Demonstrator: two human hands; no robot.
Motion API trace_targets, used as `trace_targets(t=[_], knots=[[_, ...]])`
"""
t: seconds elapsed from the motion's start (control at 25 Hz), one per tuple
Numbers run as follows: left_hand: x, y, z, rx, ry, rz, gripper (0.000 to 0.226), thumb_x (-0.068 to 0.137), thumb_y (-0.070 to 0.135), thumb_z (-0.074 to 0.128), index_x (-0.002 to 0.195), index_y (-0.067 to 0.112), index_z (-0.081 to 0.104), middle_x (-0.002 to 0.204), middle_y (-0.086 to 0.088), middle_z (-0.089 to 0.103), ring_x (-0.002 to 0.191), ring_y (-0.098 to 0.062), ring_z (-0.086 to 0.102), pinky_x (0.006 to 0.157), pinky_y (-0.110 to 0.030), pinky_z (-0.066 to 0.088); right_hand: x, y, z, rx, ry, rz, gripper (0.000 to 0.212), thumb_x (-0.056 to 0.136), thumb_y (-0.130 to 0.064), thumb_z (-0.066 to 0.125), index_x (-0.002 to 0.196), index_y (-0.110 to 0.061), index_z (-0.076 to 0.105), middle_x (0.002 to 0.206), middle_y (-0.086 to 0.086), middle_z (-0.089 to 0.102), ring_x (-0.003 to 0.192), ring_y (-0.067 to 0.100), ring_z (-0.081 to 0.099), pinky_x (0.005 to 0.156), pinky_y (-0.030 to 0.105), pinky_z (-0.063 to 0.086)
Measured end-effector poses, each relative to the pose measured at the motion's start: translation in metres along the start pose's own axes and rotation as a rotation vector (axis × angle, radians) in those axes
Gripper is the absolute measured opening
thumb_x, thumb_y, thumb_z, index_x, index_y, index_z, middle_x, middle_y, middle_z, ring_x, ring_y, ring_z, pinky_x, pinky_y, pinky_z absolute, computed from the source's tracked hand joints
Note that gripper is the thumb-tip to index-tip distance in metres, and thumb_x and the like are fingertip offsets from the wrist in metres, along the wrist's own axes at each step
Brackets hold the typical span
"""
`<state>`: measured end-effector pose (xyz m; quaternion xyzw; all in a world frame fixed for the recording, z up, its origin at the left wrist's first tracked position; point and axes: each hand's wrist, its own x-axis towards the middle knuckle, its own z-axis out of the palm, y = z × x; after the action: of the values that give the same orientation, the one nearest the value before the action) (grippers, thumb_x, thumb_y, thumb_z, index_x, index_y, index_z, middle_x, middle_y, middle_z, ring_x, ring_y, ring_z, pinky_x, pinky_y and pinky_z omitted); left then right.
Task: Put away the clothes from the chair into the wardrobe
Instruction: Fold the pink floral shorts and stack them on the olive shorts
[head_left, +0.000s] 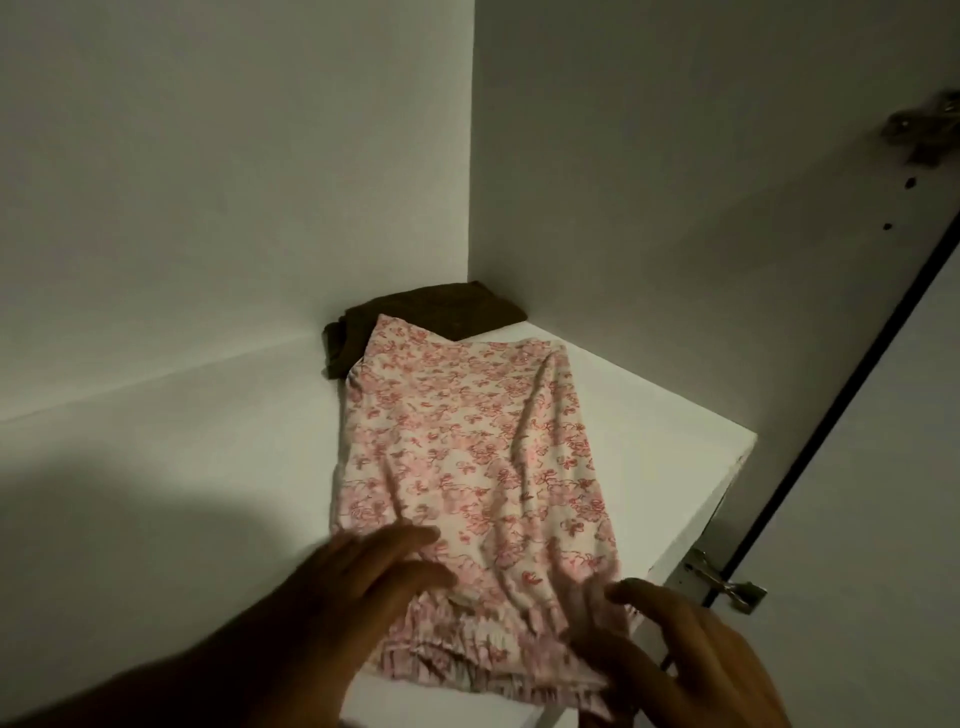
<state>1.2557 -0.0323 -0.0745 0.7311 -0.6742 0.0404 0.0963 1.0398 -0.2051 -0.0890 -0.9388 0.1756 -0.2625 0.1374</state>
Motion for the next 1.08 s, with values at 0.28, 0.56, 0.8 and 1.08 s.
trace_targets(t=[0.28,0.56,0.8,1.08], knots=[[-0.044,0.046,0.0,0.021,0.264,-0.122,0.056,0.08,0.077,0.042,0.115,0.035,0.053,0.112,0.014,0.059,0.107,-0.002,0.05,0.092,-0.02,0.045,0.007,0.012,-0.036,0.333,-0.027,-0.232,0.025,0.094,-0.052,0.046,0.107,-0.039,0.064,0.105,-0.021,0.07,0.097,-0.003,0.065,0.086,0.014,0.048],[0.042,0.001,-0.042,-0.597,0.53,-0.58,0.021,0.094,0.031,0.054,0.106,0.013,0.056,0.072,0.005,0.062,0.058,0.001,0.056,0.055,-0.015,0.041,0.123,0.028,-0.025,0.576,-0.11,0.044,0.027,0.092,-0.037,0.055,0.108,-0.017,0.063,0.095,-0.004,0.07,0.085,0.011,0.066,0.066,0.014,0.048],[0.053,-0.036,-0.006,-0.54,0.231,-0.669,0.023,0.083,0.041,0.067,0.079,0.018,0.063,0.079,0.004,0.063,0.072,-0.007,0.056,0.061,-0.022,0.039,0.153,0.062,0.008,0.251,-0.483,0.198,0.059,0.077,-0.055,0.061,0.118,-0.013,0.059,0.104,0.002,0.067,0.075,0.006,0.059,0.063,0.017,0.043],[0.041,-0.039,-0.005,-0.575,0.405,-0.645,0.018,0.092,0.024,0.059,0.108,0.027,0.053,0.087,0.003,0.067,0.066,-0.01,0.067,0.054,-0.016,0.049,0.083,0.046,-0.008,0.444,-0.013,0.209,0.039,0.08,-0.054,0.055,0.111,-0.032,0.053,0.101,-0.011,0.063,0.076,0.004,0.069,0.051,0.021,0.055]])
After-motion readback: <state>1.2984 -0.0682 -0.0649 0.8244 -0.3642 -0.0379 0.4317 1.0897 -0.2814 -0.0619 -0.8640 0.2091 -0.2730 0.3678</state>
